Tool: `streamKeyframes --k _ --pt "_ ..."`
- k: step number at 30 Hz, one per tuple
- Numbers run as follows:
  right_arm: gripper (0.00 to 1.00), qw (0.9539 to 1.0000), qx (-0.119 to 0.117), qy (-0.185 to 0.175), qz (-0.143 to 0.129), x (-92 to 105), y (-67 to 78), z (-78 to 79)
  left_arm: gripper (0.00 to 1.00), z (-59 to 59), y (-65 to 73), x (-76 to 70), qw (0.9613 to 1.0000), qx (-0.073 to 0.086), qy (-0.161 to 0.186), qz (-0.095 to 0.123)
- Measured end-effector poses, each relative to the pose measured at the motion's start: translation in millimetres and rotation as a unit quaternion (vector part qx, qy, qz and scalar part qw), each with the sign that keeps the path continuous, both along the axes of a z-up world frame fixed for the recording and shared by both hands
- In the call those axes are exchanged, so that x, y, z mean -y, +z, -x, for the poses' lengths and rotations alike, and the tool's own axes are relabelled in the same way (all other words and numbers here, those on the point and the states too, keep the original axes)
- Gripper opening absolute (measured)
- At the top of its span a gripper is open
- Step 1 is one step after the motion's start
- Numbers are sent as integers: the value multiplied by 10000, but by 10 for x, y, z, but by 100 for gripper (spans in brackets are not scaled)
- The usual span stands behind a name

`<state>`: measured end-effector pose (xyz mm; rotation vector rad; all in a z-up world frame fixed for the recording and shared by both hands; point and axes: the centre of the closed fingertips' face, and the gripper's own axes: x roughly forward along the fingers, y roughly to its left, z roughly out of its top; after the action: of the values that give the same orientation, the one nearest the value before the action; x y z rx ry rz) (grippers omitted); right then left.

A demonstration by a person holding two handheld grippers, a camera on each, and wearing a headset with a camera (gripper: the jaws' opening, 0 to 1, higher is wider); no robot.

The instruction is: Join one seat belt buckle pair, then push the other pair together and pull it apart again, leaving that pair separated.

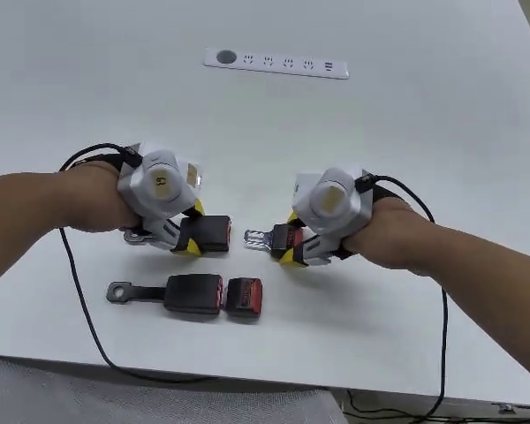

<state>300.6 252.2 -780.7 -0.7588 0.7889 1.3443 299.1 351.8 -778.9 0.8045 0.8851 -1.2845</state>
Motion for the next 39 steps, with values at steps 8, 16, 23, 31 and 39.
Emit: streamKeyframes --k 8,16,23,31,39 --pt "32 10000 45 -13 28 -110 1 -2 33 4 6 2 10000 -4 25 16" --pt "32 9999 82 67 -9 -187 12 -39 33 -24 -18 -16 10000 -23 12 -2" --pt "32 9998 57 141 -102 -257 19 -32 33 -28 -19 -8 10000 -24 -13 20" --pt "32 9997 -2 183 -164 -291 15 -32 33 -27 -18 8 9999 -75 -36 68" --pt "31 9997 35 237 -95 -336 -5 -27 32 -26 -23 3 9999 -65 -138 78"
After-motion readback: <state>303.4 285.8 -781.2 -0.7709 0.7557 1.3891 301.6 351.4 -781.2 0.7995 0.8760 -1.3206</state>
